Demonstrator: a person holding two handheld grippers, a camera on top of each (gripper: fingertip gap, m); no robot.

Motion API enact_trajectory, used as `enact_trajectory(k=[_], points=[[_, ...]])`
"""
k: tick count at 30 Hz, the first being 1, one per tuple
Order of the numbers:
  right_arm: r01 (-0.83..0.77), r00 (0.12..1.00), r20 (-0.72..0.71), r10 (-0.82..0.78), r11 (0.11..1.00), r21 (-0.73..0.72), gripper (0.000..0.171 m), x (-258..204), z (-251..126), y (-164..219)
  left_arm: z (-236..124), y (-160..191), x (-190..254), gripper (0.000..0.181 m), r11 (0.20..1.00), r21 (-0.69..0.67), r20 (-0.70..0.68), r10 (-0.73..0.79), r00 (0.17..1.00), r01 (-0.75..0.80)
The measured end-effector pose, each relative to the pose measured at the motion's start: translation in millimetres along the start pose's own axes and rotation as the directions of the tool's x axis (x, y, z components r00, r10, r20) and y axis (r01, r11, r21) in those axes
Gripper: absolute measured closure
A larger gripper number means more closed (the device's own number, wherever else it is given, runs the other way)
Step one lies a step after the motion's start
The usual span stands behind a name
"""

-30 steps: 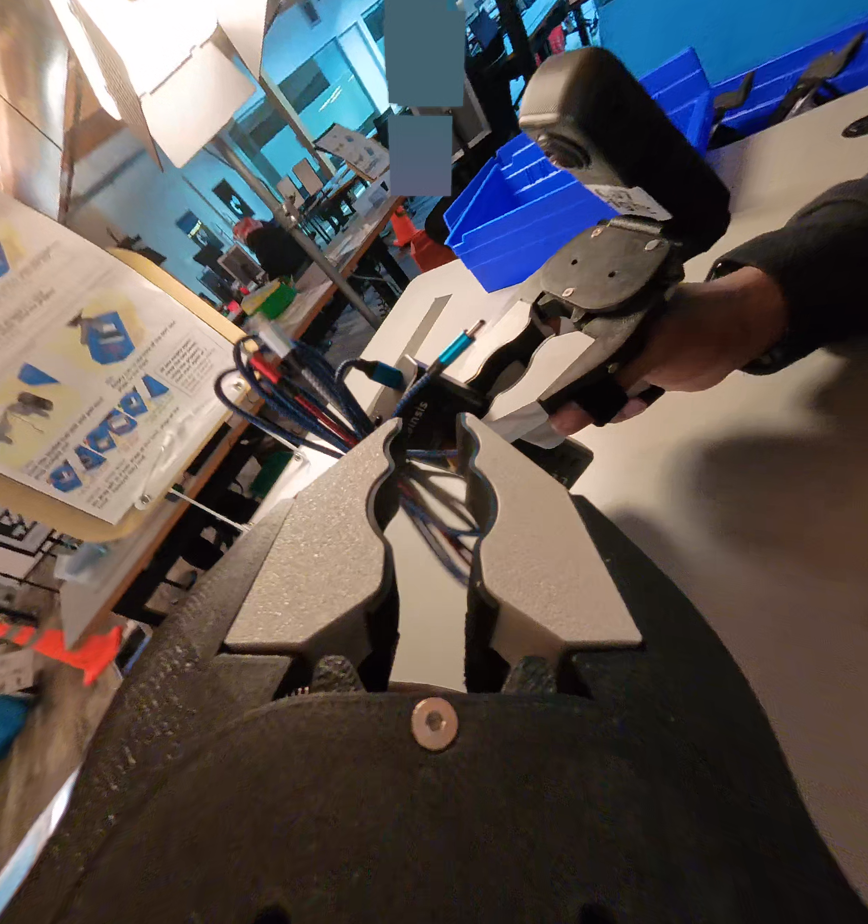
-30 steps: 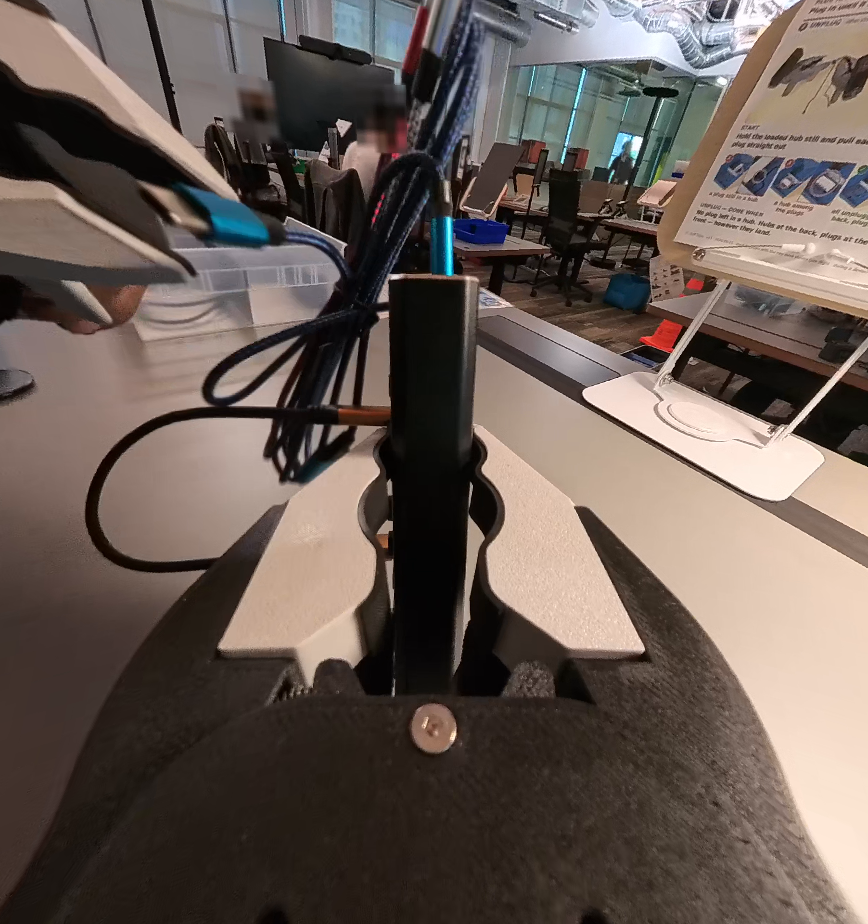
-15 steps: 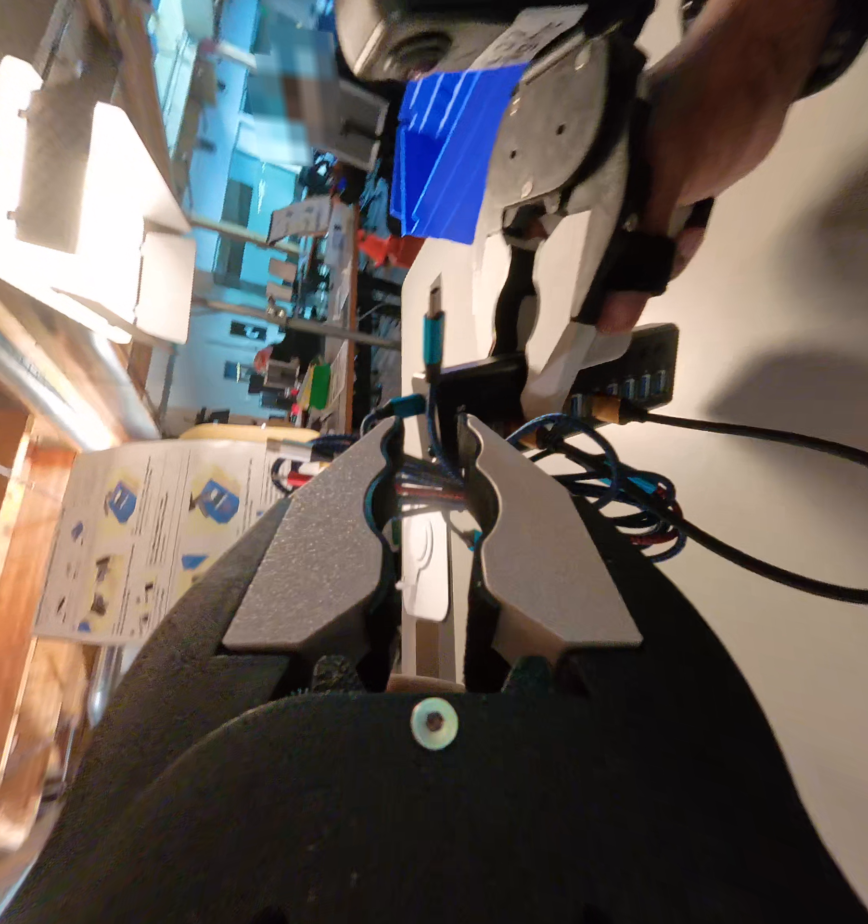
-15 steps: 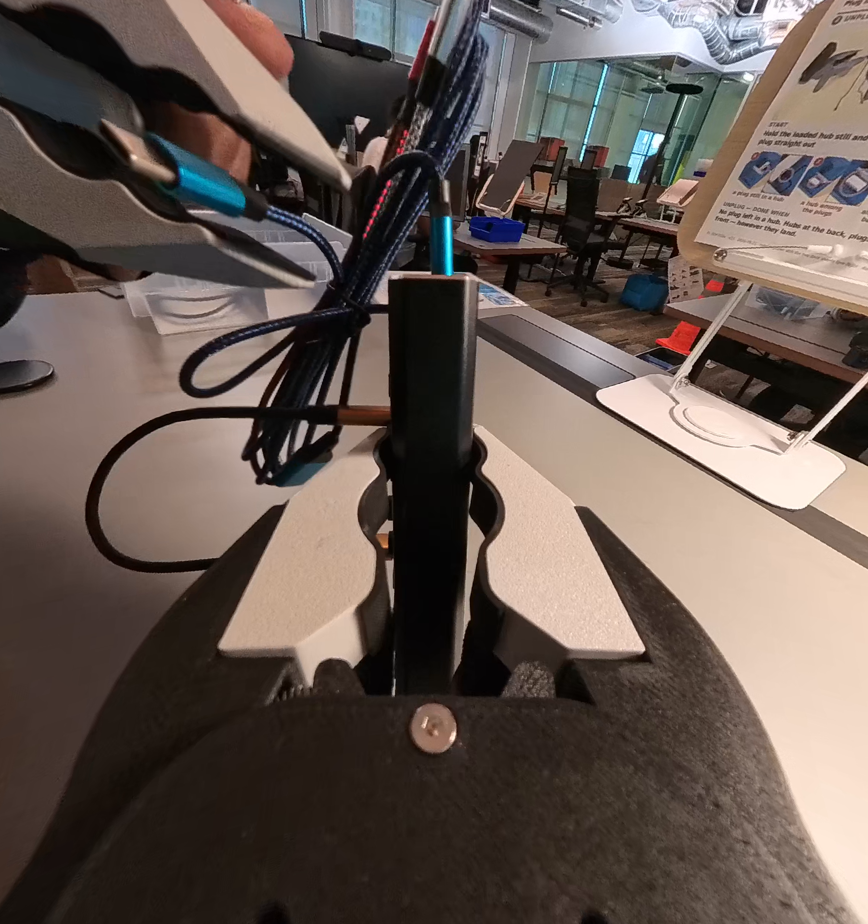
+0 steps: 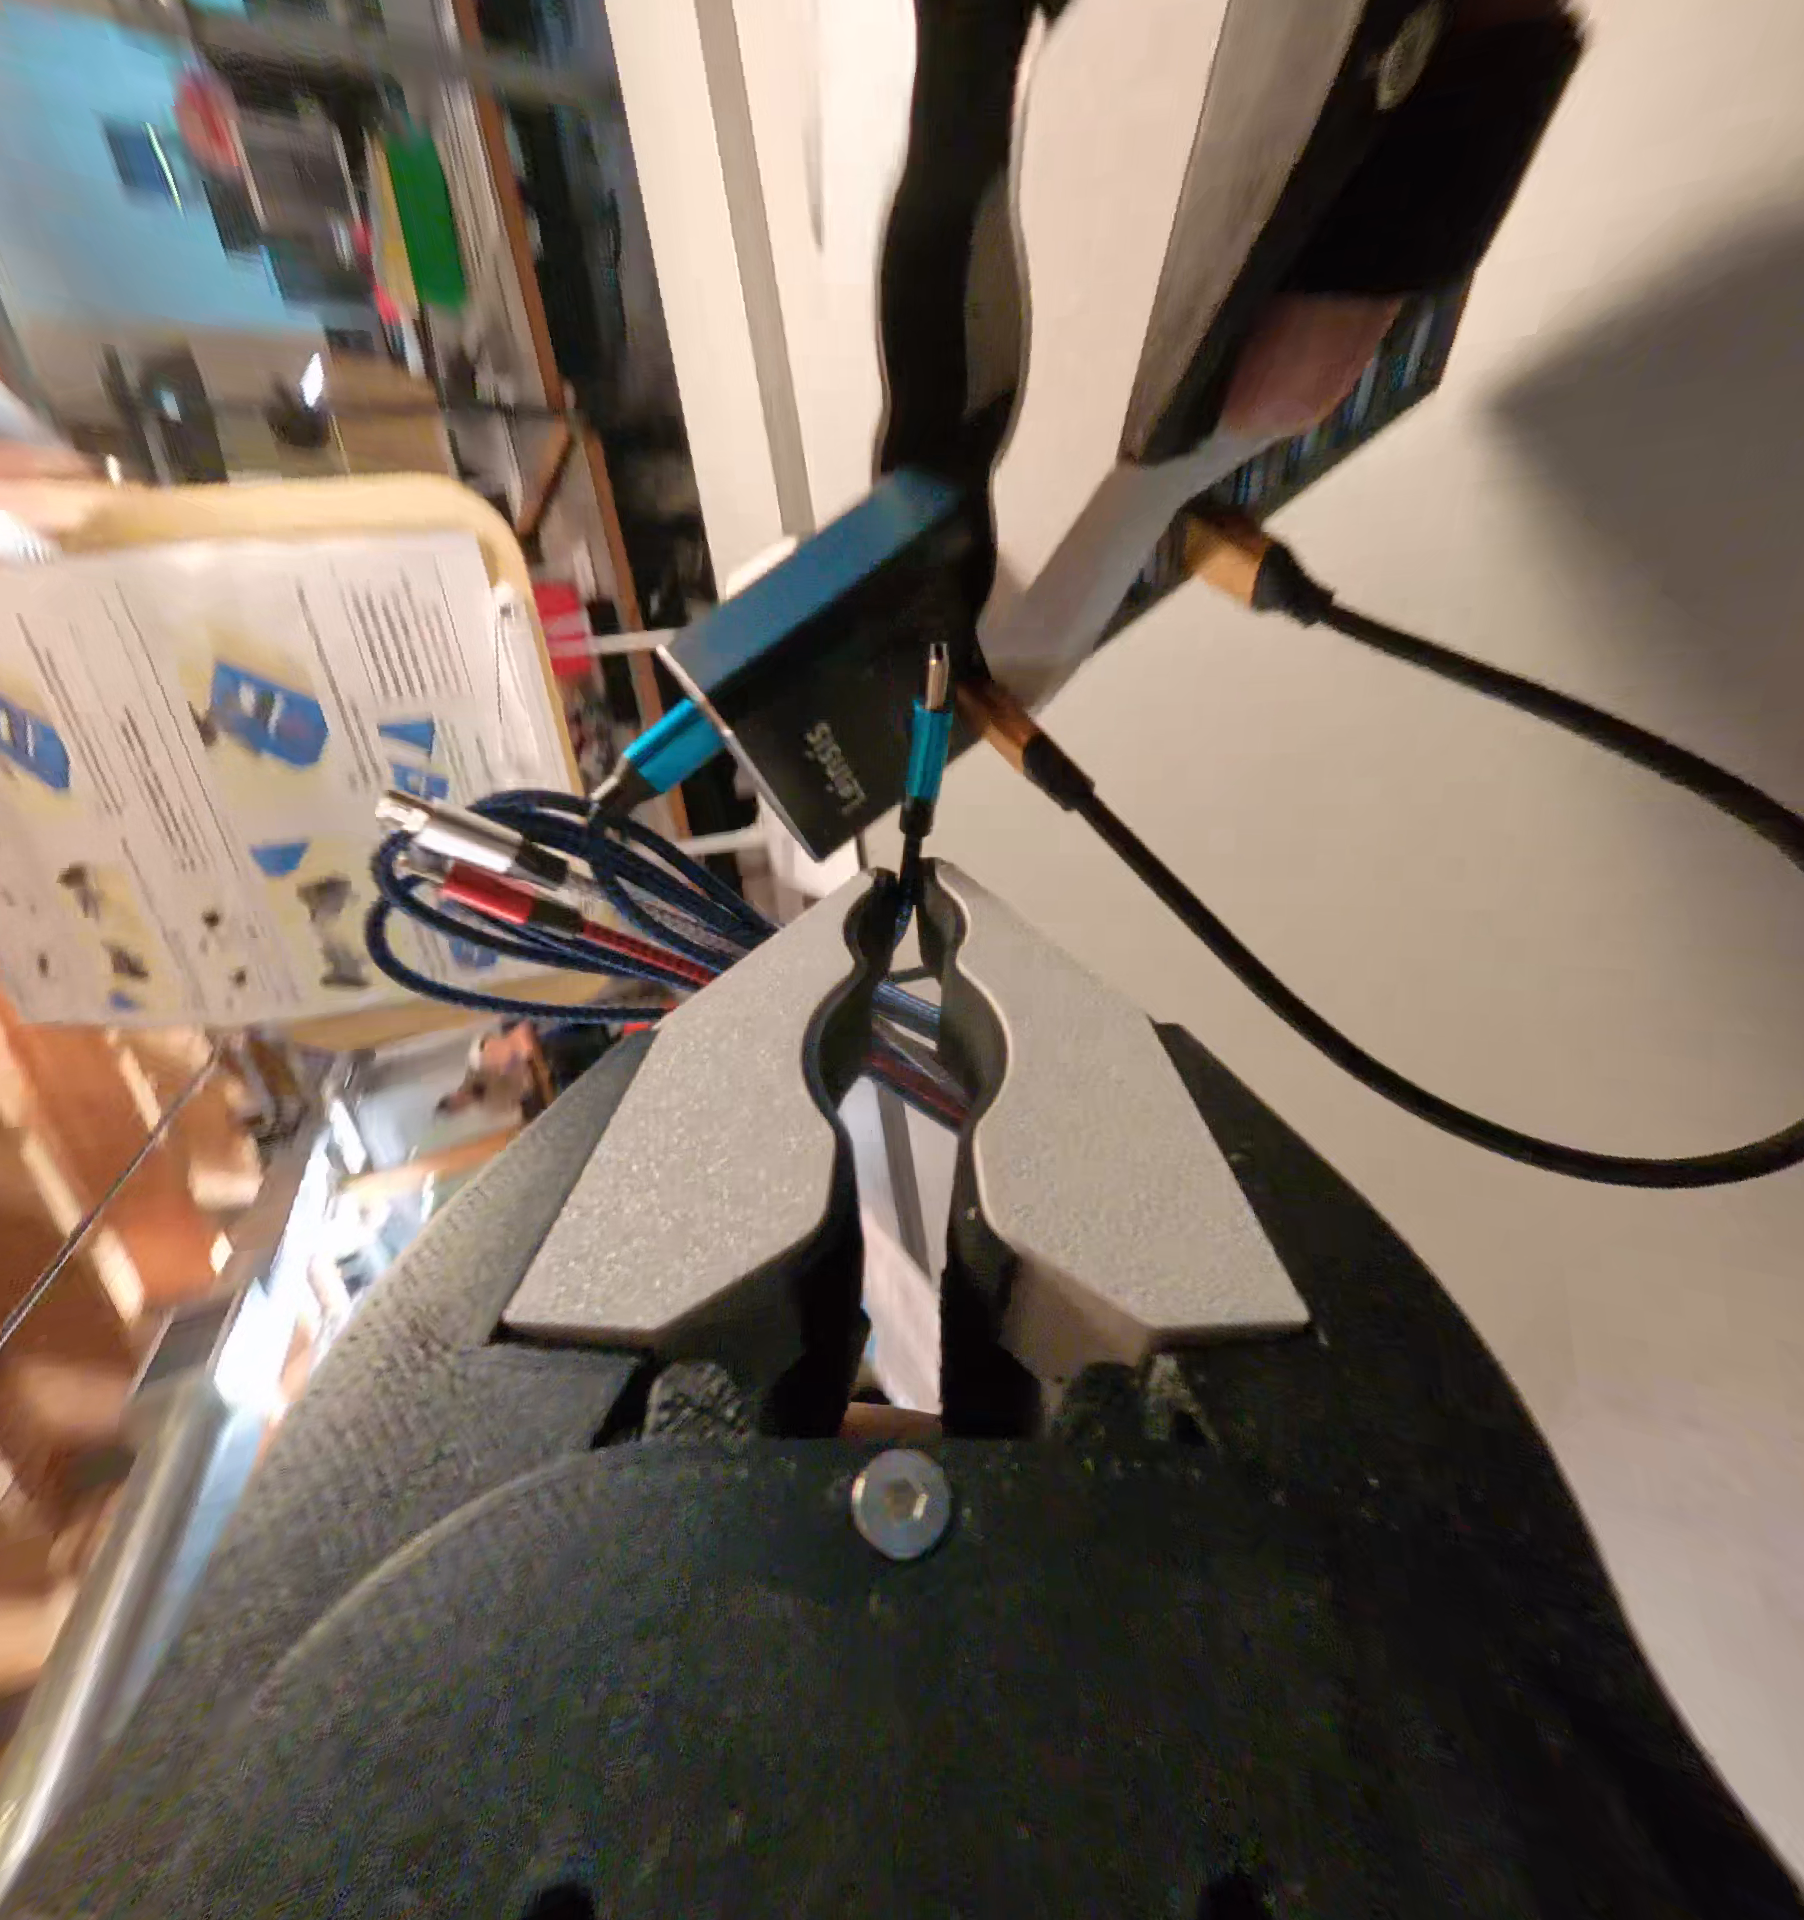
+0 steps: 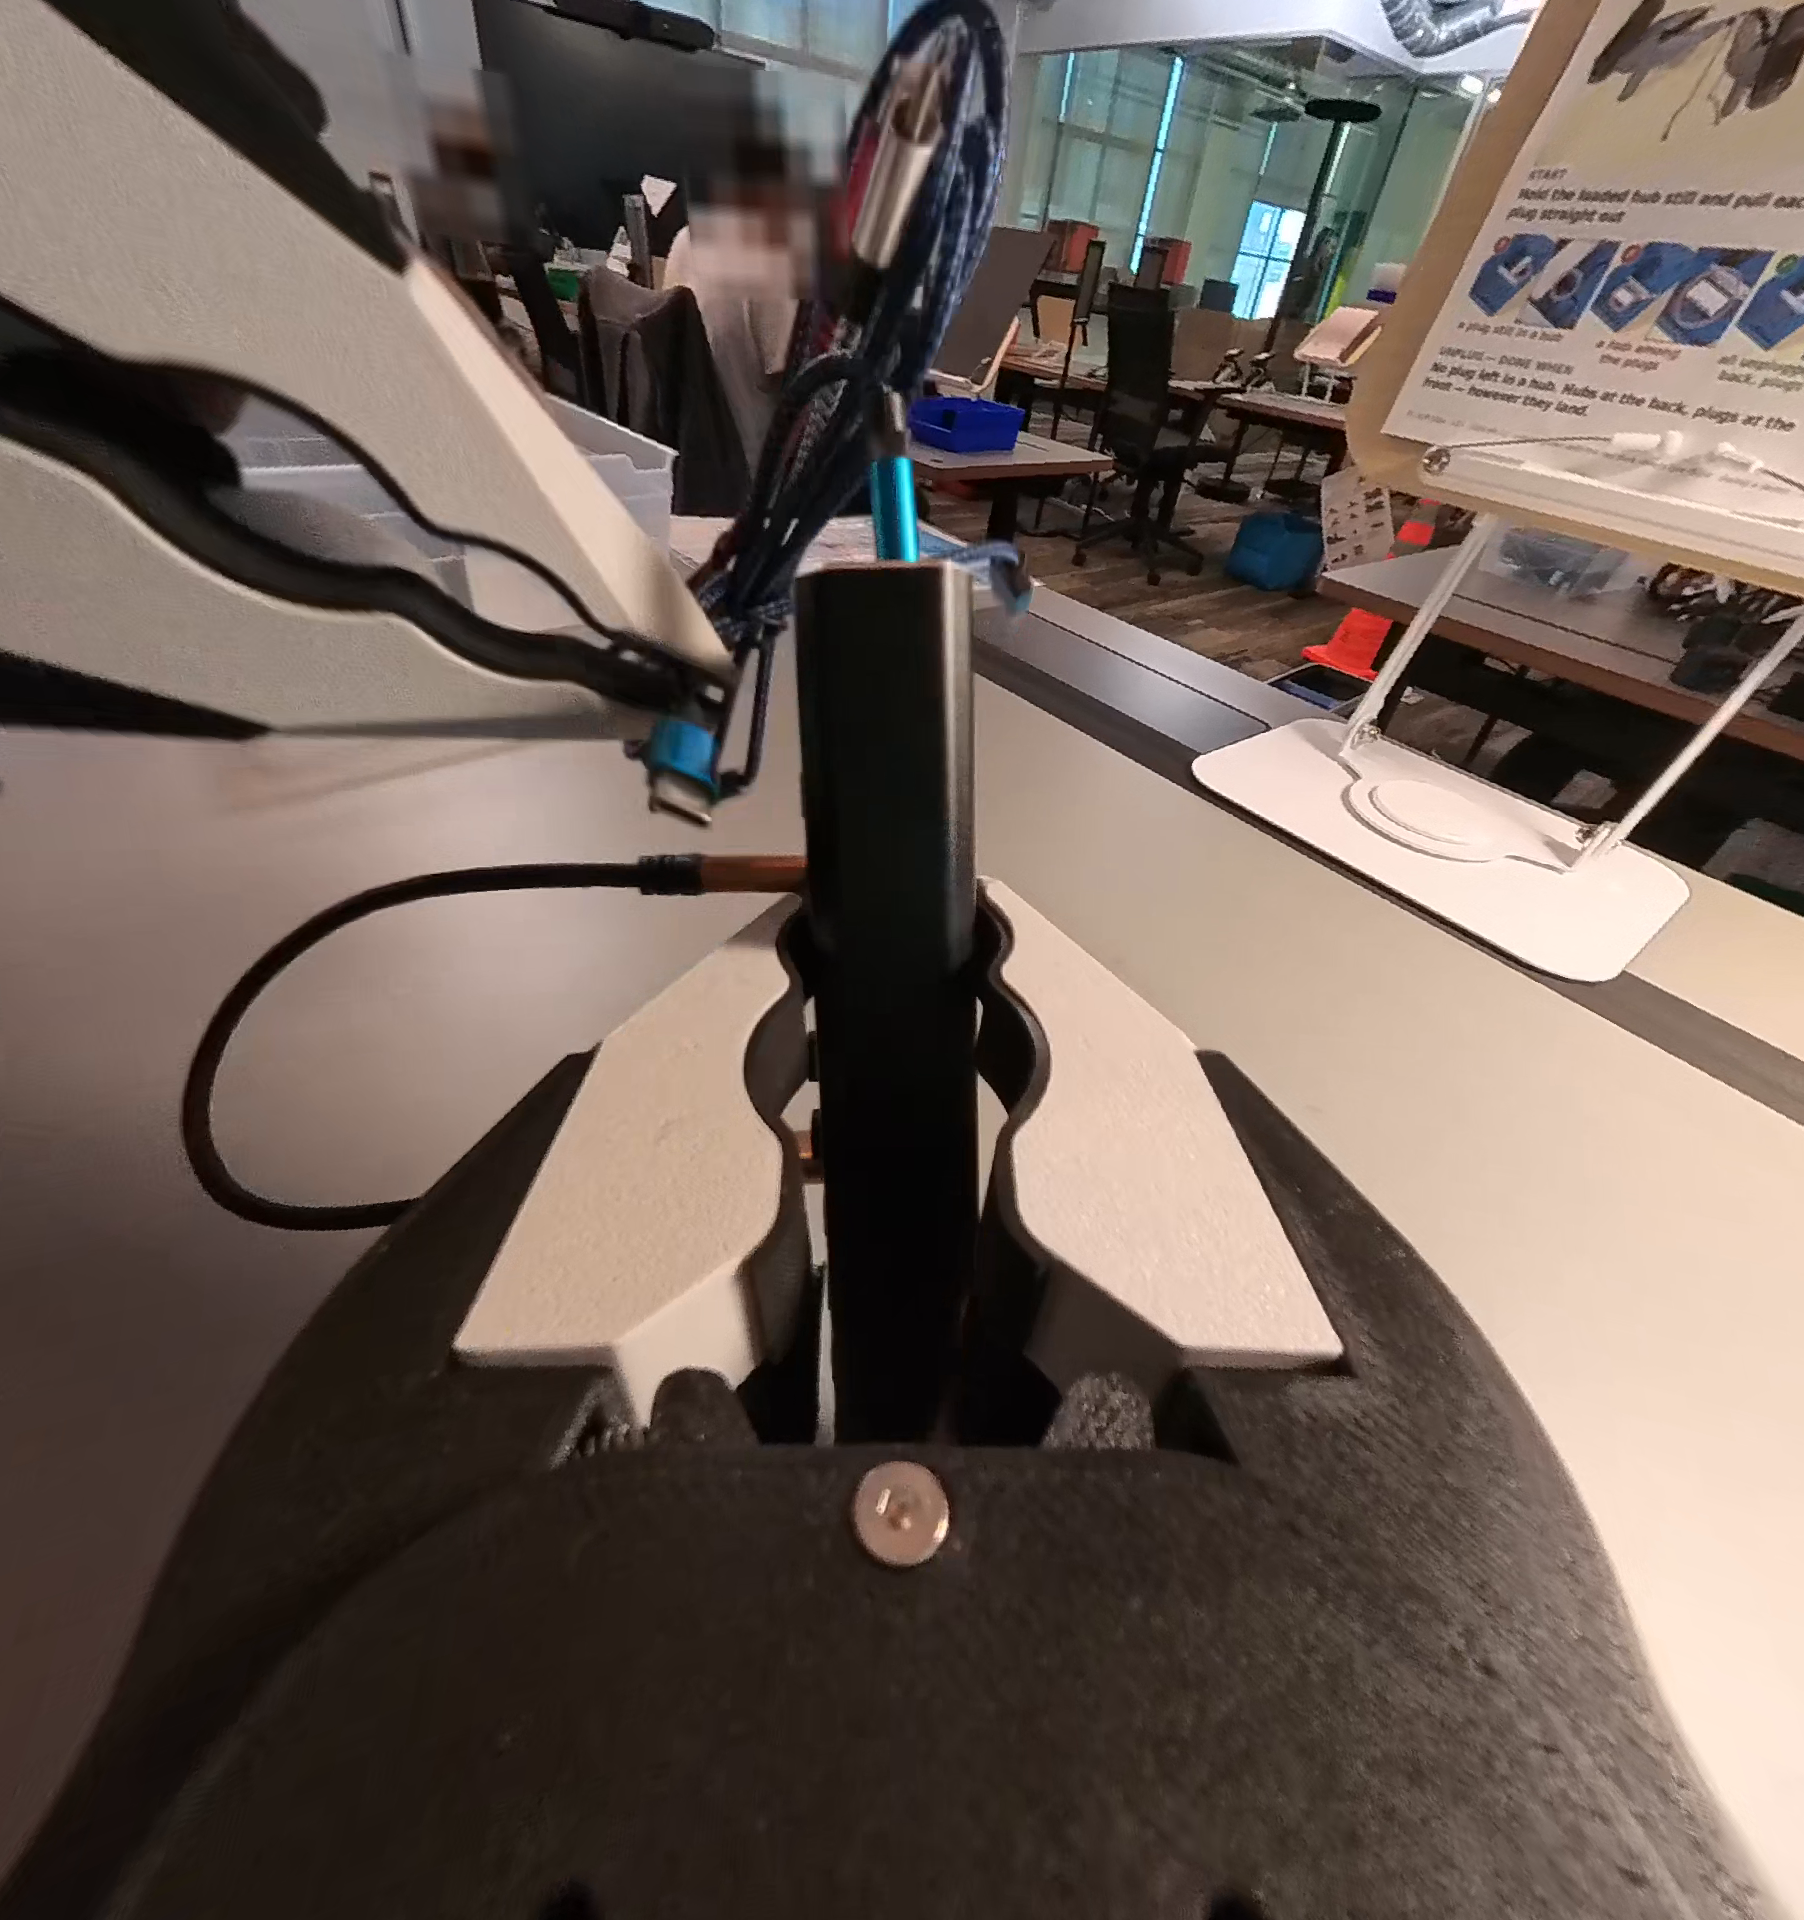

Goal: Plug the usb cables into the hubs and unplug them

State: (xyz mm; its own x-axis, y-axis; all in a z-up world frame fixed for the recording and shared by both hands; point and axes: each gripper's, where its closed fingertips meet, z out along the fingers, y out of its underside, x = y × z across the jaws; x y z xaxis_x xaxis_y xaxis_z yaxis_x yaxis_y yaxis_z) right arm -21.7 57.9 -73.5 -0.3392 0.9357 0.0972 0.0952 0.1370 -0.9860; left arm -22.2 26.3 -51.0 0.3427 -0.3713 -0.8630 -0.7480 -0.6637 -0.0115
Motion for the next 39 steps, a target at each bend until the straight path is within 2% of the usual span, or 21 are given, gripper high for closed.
enact_trajectory(k=[1,10,14,18,24,26,30,34,39], points=[[0.000,1.000,-0.010,0.000,1.000,-0.002,0.145,0,0,0,2,3,1,0.175,0.998,-0.058,0.014,0.005,1.000,-0.004],[-0.014,0.999,-0.046,0.013,1.000,-0.020,0.146,1,0,2,11,18,7,0.175,0.919,-0.335,0.107,-0.180,0.978,0.206],[-0.018,0.999,-0.028,0.017,0.999,-0.034,0.146,-3,1,6,20,12,17,0.175,0.922,-0.329,0.067,-0.190,0.980,0.201],[-0.054,0.999,0.000,0.054,0.998,-0.038,0.146,0,1,8,25,4,12,0.171,0.941,-0.190,0.085,-0.268,0.960,0.280],[-0.070,0.997,0.013,0.071,0.997,-0.038,0.146,4,2,9,30,-5,9,0.158,0.932,0.117,-0.031,-0.341,0.940,0.342],[-0.079,0.997,0.018,0.080,0.996,-0.040,0.146,4,3,10,30,-7,11,0.156,0.913,0.213,-0.081,-0.339,0.937,0.349],[-0.093,0.995,0.037,0.095,0.995,-0.042,0.146,4,4,11,21,-14,12,0.156,0.850,0.437,-0.097,-0.281,0.955,0.295],[-0.104,0.992,0.063,0.107,0.993,-0.047,0.146,0,5,13,9,-19,11,0.155,0.783,0.562,-0.109,-0.248,0.963,0.266],[-0.113,0.988,0.100,0.117,0.992,-0.048,0.146,-4,5,14,2,-22,14,0.154,0.727,0.638,-0.166,-0.191,0.967,0.253]])
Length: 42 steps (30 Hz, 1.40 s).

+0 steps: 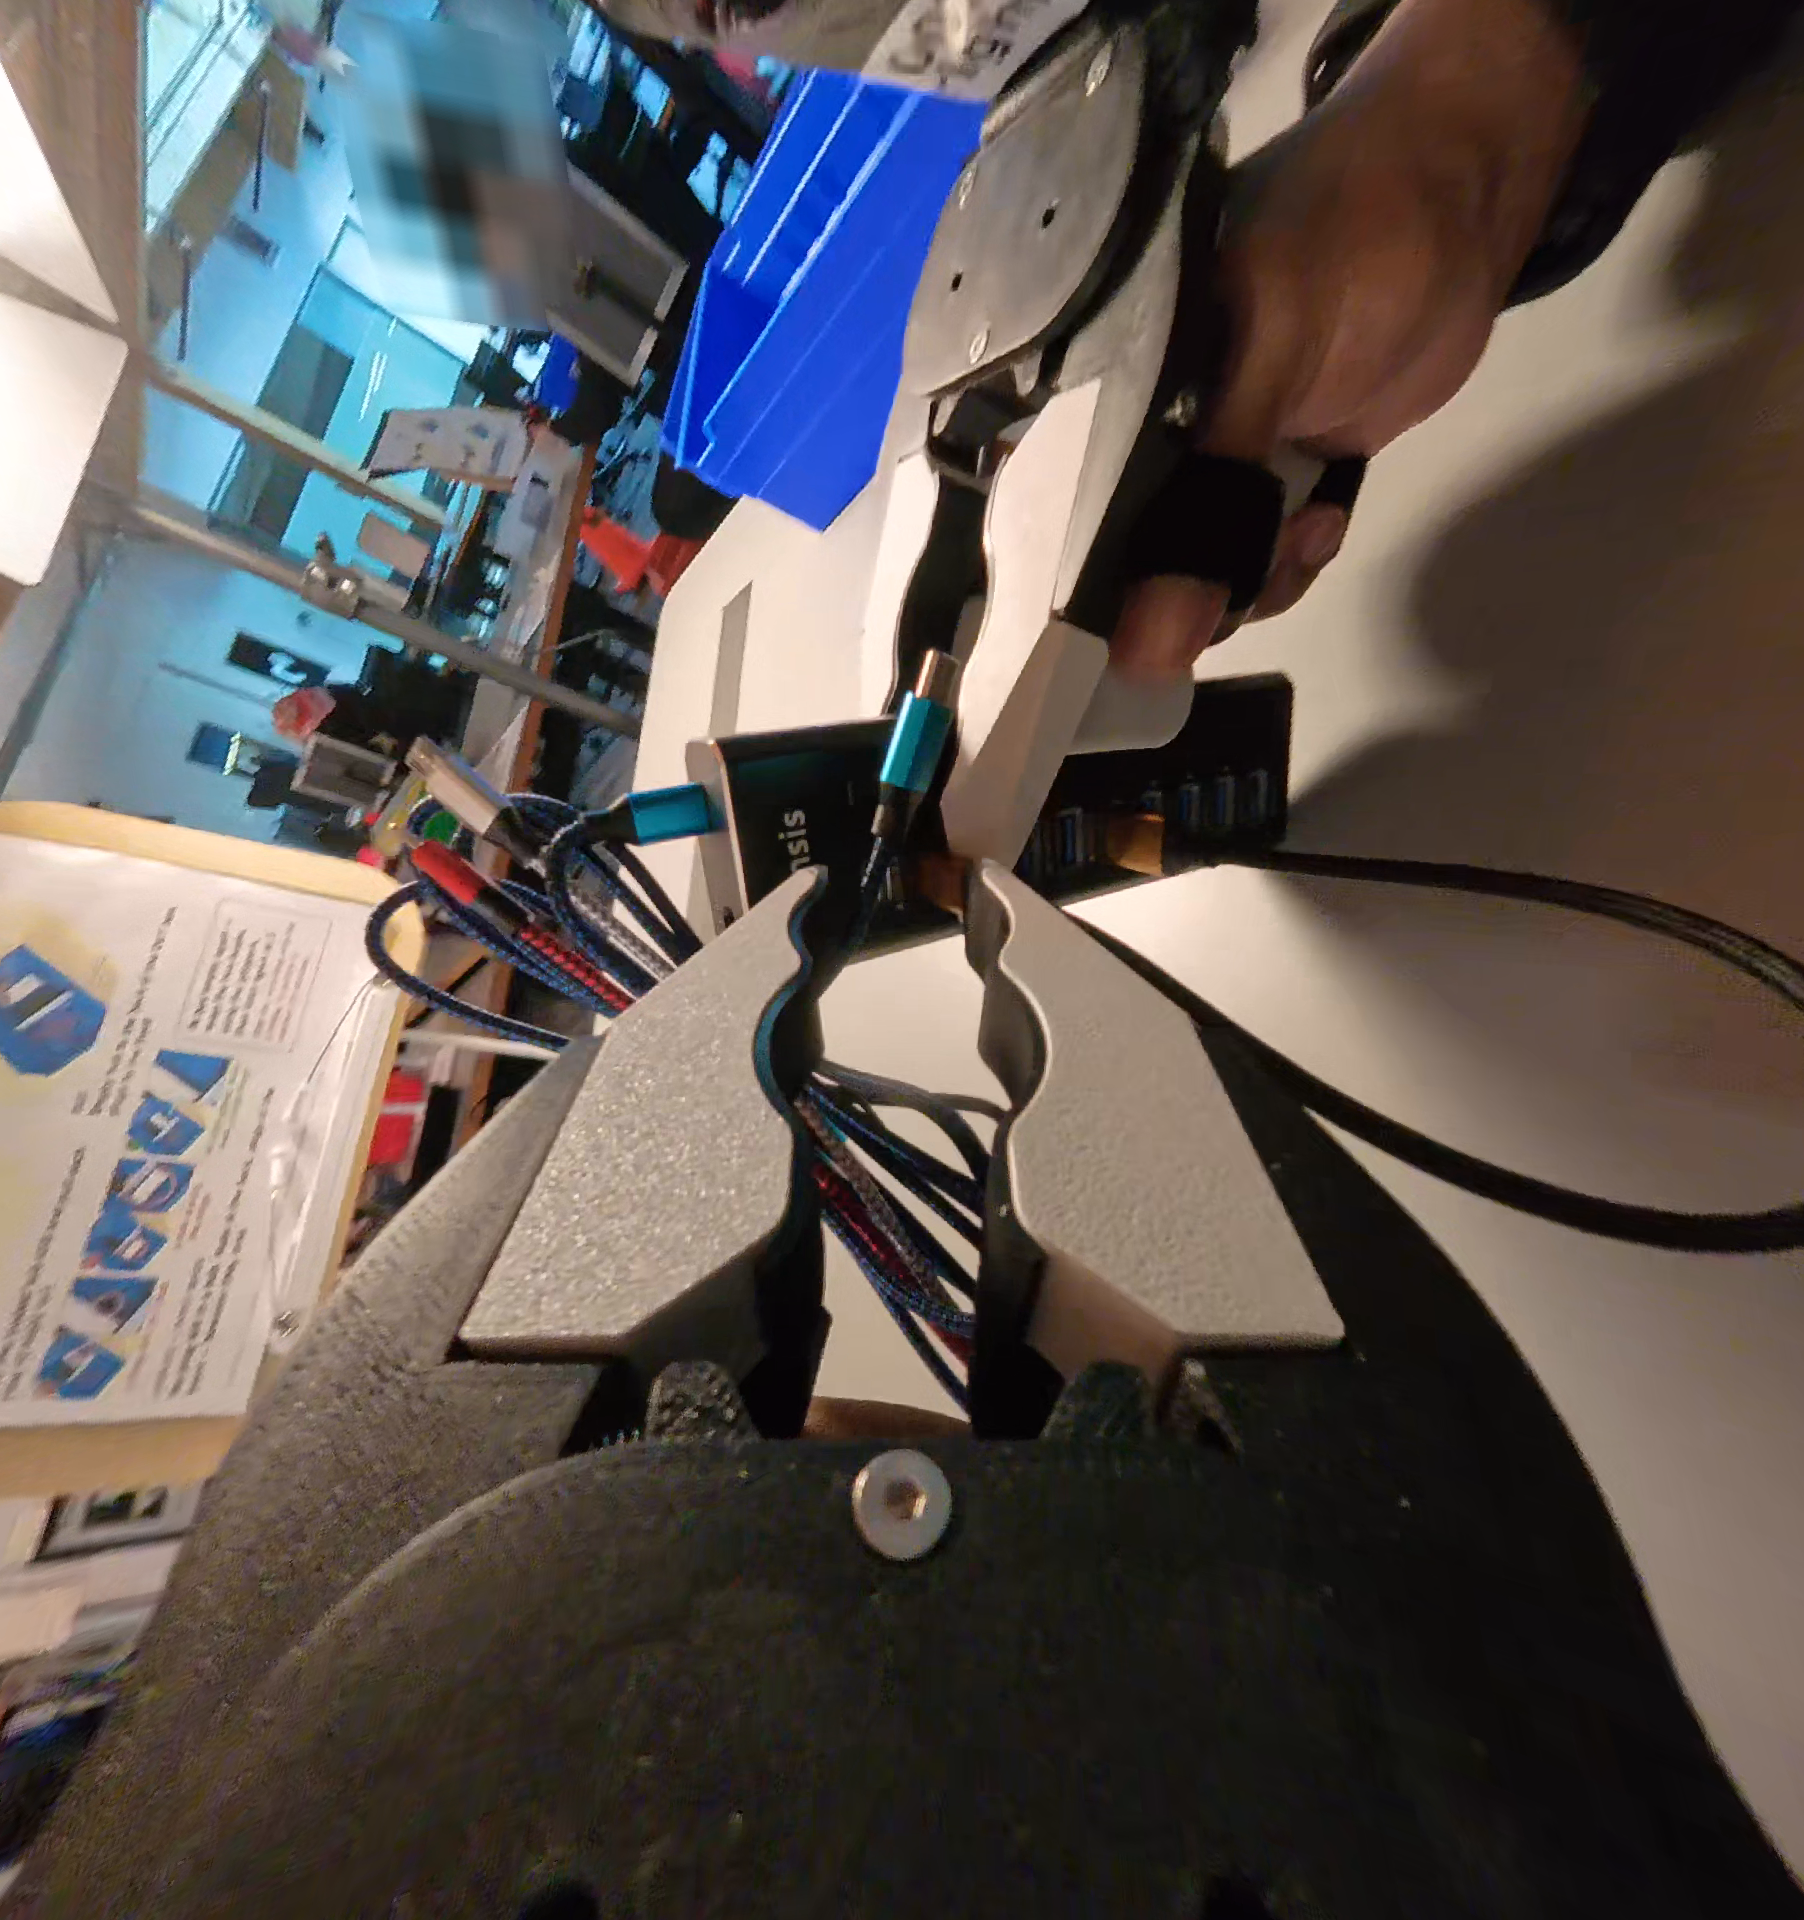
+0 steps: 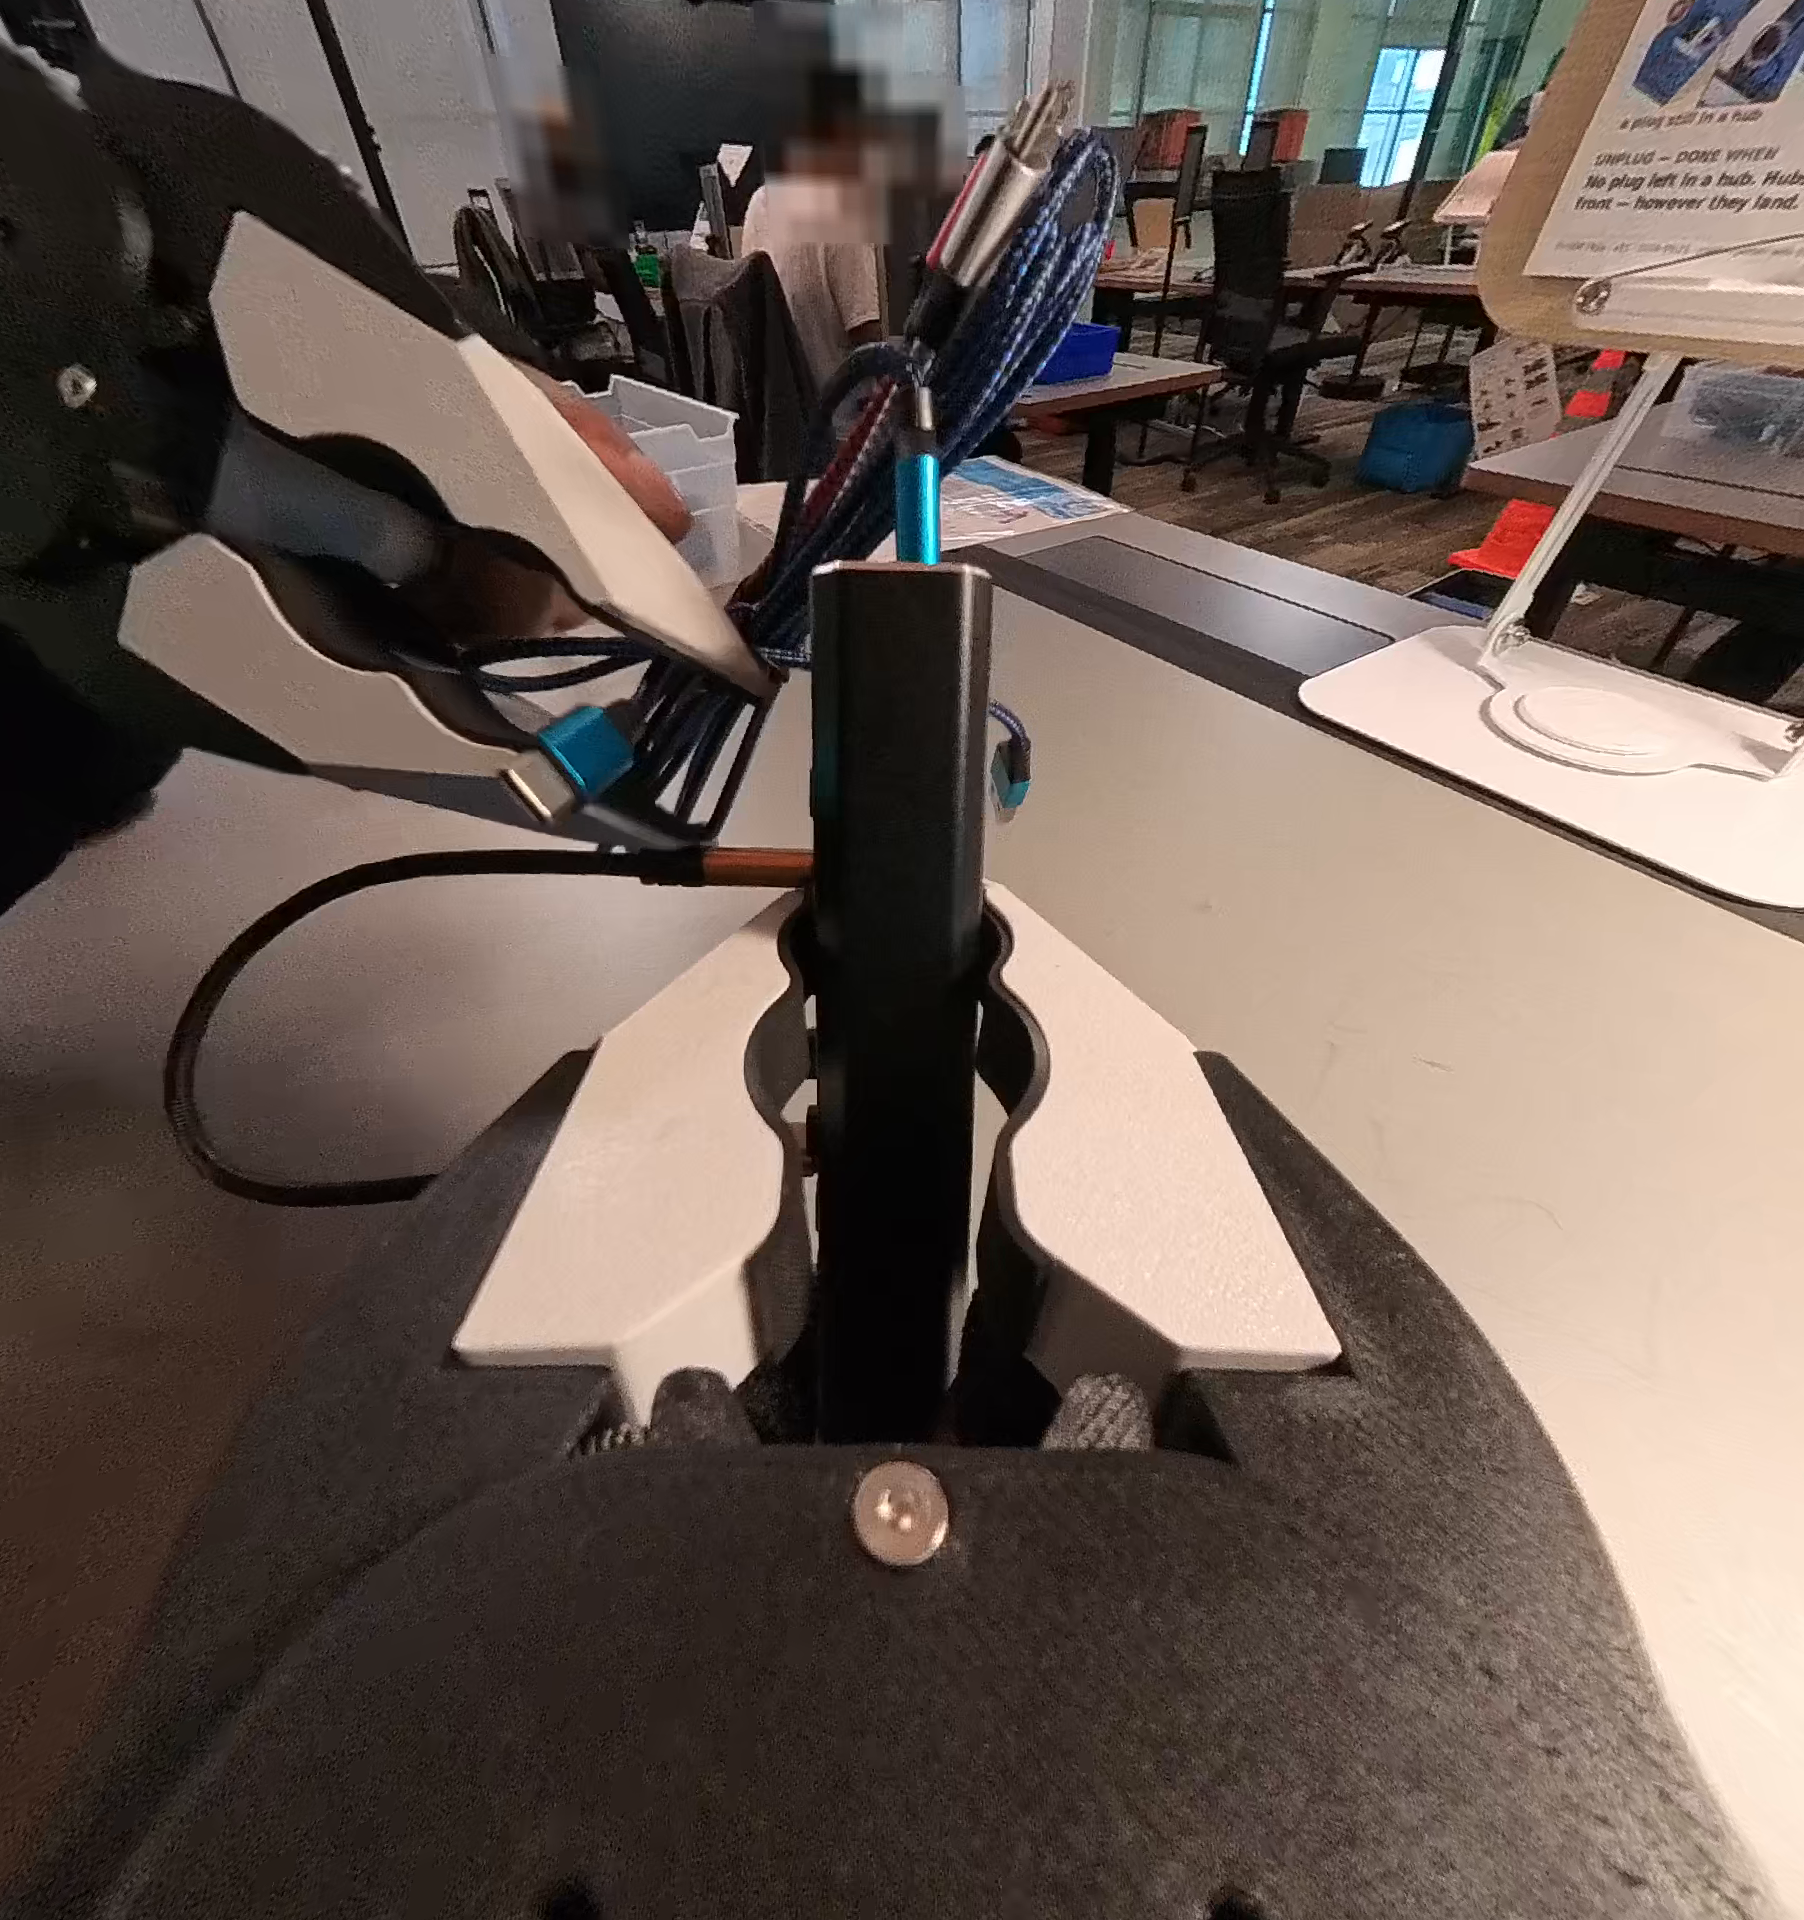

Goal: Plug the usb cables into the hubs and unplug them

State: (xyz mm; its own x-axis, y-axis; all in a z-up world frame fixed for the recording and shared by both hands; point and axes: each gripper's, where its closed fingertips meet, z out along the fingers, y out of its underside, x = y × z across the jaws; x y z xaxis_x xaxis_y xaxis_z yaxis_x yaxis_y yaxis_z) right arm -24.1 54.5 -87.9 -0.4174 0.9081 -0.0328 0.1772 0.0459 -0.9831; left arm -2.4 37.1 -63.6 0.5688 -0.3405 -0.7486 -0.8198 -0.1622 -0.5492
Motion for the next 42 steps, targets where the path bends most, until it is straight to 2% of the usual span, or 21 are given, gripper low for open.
enact_trajectory(k=[7,12,19,23,27,30,33,42], points=[[-0.004,1.000,0.029,0.003,1.000,0.010,0.146,-1,-1,-1,-4,-13,0,0.154,0.985,0.141,-0.117,-0.087,0.989,0.104],[-0.004,0.999,0.038,0.004,1.000,0.007,0.146,-1,-1,0,-10,-27,1,0.159,0.942,0.255,-0.197,-0.171,0.965,0.219],[-0.002,0.999,0.036,0.002,1.000,0.005,0.146,-1,-1,2,-10,-28,3,0.168,0.914,0.275,-0.244,-0.234,0.941,0.298],[-0.004,1.000,-0.016,0.004,1.000,-0.019,0.145,6,-1,5,-2,-17,-5,0.171,0.952,0.132,-0.121,-0.260,0.958,0.275],[-0.023,0.997,-0.080,0.020,0.999,-0.043,0.146,15,-1,8,9,6,-15,0.173,0.970,-0.177,0.122,-0.149,0.981,0.169],[-0.019,0.993,-0.115,0.012,0.998,-0.056,0.146,18,-1,9,15,22,-7,0.173,0.894,-0.440,0.156,-0.013,0.988,0.081],[0.008,0.990,-0.142,-0.019,0.997,-0.071,0.146,17,-1,10,14,32,-2,0.173,0.794,-0.604,0.143,0.025,0.989,0.067],[0.123,0.966,-0.214,-0.142,0.987,-0.100,0.146,16,1,9,6,46,4,0.173,0.610,-0.728,0.173,-0.277,0.945,0.313]])
